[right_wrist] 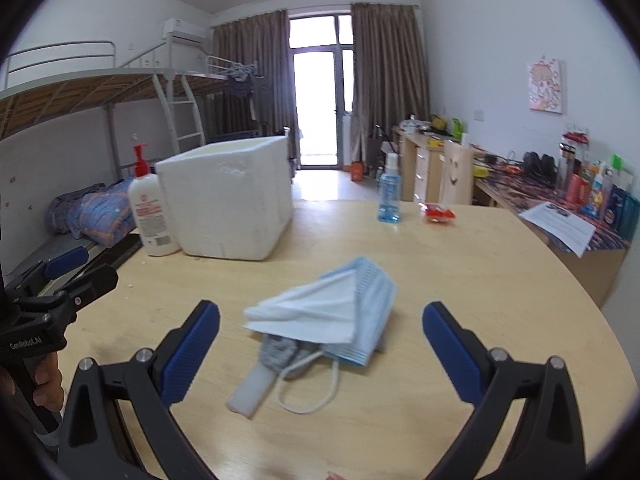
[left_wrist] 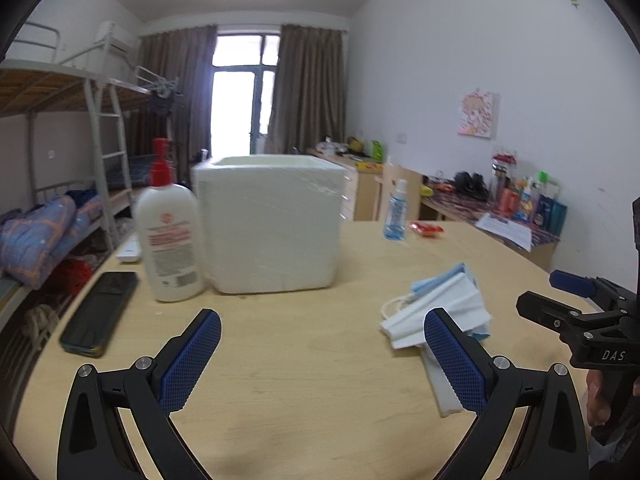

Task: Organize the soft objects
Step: 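Move both grippers back from the box toward the white face mask, then lower both grippers toward the white face mask on the table, then close the left gripper on the white tissue, then close the right gripper on the blue face mask beside the tissue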

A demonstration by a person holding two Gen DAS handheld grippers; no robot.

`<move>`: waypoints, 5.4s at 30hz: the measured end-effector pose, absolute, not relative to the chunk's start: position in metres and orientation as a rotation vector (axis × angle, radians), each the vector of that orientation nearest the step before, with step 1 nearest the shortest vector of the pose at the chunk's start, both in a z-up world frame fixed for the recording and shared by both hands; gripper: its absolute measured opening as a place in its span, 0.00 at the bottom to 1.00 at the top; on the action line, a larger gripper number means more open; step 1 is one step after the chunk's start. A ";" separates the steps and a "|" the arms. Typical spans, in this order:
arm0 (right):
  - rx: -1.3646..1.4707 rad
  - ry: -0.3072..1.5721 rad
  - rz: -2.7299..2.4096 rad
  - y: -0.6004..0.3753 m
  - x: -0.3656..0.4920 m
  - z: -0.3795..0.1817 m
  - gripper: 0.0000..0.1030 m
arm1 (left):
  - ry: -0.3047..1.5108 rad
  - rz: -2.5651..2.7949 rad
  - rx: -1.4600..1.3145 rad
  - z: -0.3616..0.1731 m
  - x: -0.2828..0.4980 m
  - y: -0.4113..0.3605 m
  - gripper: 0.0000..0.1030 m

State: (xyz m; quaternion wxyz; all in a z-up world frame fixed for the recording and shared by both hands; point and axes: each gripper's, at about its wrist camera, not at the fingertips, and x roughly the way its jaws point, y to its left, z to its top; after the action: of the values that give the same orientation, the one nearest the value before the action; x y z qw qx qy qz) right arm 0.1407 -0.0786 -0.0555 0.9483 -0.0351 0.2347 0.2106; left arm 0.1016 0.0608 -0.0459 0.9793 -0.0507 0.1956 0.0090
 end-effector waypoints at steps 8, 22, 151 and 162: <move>-0.060 0.529 0.390 -0.094 0.155 -0.068 0.99 | 0.455 -0.048 -0.076 -0.054 0.127 0.041 0.99; -0.050 0.638 0.414 -0.087 0.195 -0.081 0.99 | 0.554 -0.067 -0.097 -0.065 0.161 0.042 0.99; -0.015 0.883 0.190 -0.108 0.257 -0.106 0.34 | 0.579 -0.299 -0.166 -0.067 0.179 0.085 0.08; 0.017 0.898 0.179 -0.119 0.267 -0.112 0.10 | 0.584 -0.303 -0.171 -0.068 0.179 0.087 0.08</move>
State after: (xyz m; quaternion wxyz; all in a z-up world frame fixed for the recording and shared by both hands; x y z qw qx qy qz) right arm 0.2670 -0.1191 -0.1118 0.8970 0.0084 0.4335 0.0862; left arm 0.1793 0.0867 -0.0681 0.9428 -0.0841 0.2863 -0.1488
